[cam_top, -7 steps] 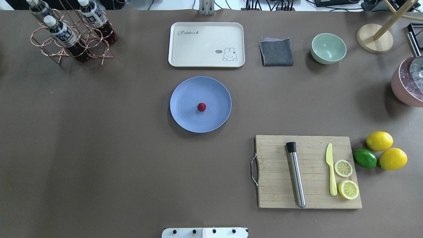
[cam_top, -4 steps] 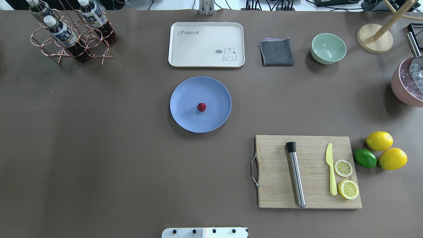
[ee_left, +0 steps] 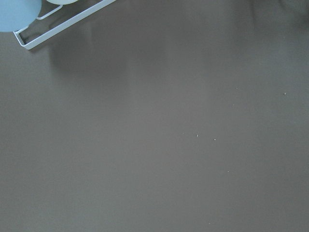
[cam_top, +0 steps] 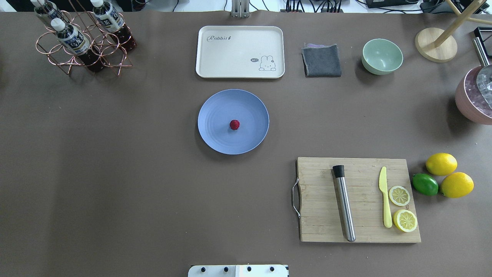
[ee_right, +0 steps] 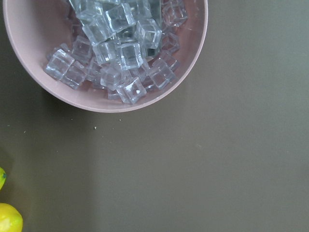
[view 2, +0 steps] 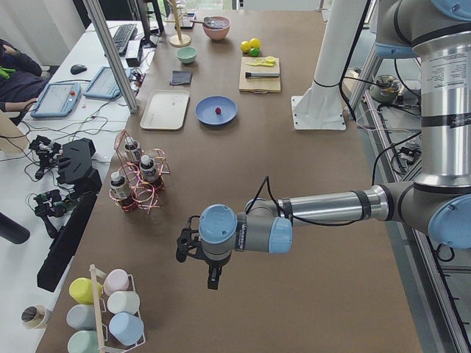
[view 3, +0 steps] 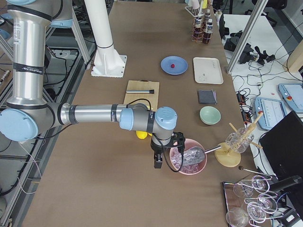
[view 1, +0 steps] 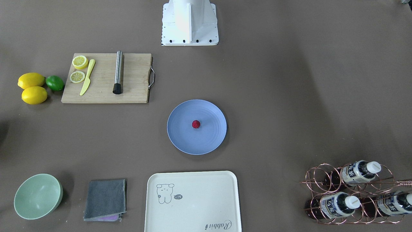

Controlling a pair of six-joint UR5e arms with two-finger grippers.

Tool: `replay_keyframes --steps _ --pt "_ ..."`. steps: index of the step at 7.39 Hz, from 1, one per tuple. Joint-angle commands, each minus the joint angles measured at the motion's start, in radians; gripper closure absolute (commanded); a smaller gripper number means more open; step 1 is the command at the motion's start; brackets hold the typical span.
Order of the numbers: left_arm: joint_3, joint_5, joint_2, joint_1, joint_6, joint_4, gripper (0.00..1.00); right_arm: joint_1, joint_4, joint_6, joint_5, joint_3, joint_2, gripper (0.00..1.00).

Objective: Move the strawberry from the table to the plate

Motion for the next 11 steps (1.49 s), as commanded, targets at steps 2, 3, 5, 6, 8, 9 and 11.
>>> replay_keyframes --steps 2,3,5,6,8,9,11 --pt "0.006 0.000 0.008 0.000 -0.006 0.006 0.02 0.000 0.000 -0.001 0.004 0.000 0.000 0.00" --pt "0.000 0.000 0.010 0.000 -0.006 0.005 0.02 0.000 0.000 -0.001 0.004 0.000 -0.001 0.00" --pt "0.000 0.000 0.010 0.000 -0.008 0.005 0.02 0.000 0.000 -0.001 0.007 0.000 -0.002 0.00" --pt "0.000 0.000 0.010 0.000 -0.008 0.005 0.02 0.000 -0.001 -0.001 0.007 0.000 -0.002 0.00" --pt "-0.002 0.000 0.010 0.000 -0.008 0.005 0.02 0.000 -0.001 -0.001 0.007 -0.002 -0.002 0.00" --pt "-0.002 -0.002 0.011 0.000 -0.006 0.006 0.02 0.000 -0.001 -0.001 0.008 -0.002 -0.002 0.00" --pt "0.000 -0.002 0.010 0.000 -0.006 0.006 0.02 -0.002 -0.001 -0.002 0.024 -0.002 -0.002 0.00"
